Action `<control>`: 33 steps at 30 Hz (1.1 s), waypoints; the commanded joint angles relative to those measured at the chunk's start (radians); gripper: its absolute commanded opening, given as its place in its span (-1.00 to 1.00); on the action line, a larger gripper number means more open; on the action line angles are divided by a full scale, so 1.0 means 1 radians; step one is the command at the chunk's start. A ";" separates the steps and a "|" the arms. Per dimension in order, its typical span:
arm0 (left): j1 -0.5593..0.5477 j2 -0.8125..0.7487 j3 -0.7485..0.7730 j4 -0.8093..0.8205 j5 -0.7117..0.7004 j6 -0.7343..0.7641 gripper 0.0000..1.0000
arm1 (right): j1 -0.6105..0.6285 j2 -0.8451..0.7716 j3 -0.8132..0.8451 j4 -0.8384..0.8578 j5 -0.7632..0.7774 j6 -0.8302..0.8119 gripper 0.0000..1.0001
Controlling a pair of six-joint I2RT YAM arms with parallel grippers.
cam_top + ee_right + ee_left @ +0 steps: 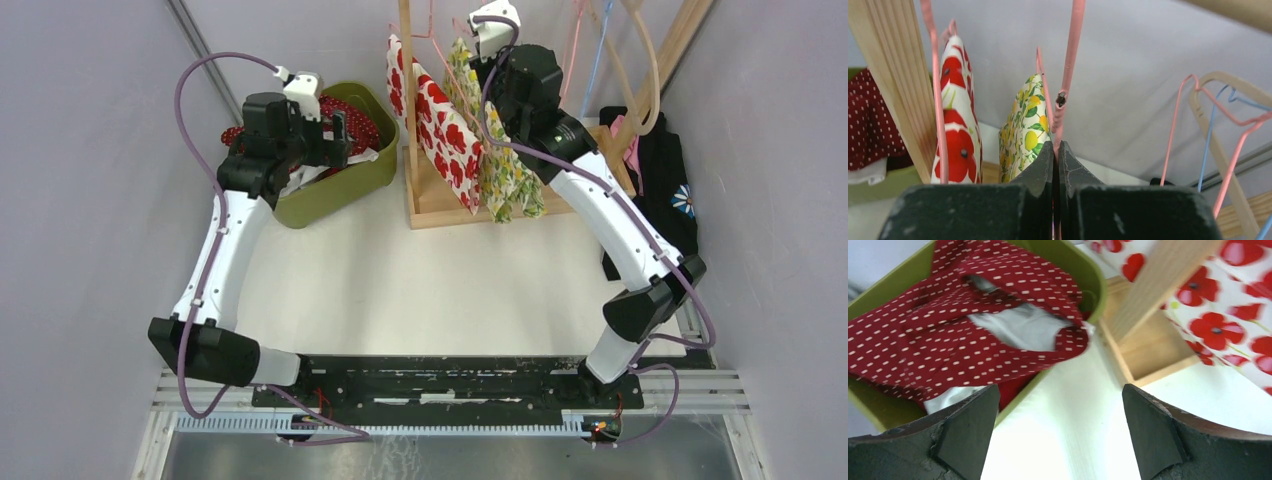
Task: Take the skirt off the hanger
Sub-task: Pick up the hanger from the clothesline.
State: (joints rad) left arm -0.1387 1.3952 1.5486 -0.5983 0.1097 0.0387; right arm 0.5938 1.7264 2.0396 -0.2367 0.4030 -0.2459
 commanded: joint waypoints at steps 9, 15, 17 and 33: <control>-0.241 -0.143 -0.015 0.017 0.094 -0.045 0.99 | -0.003 -0.238 -0.270 0.011 0.048 0.013 -0.99; -0.418 -0.138 -0.029 0.059 -0.007 -0.087 1.00 | -0.005 -0.298 -0.333 -0.002 0.057 0.053 -0.99; -0.479 -0.128 -0.020 0.063 -0.036 -0.098 0.99 | -0.004 -0.306 -0.320 -0.017 0.056 0.059 -0.99; -0.564 -0.092 0.006 0.052 -0.142 -0.061 0.99 | -0.003 -0.638 -0.497 -0.348 -0.038 0.080 -0.99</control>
State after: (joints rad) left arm -0.6899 1.2850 1.5158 -0.5732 -0.0017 -0.0326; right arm 0.5934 1.1645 1.5417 -0.5167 0.4145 -0.1837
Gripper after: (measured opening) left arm 0.997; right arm 0.030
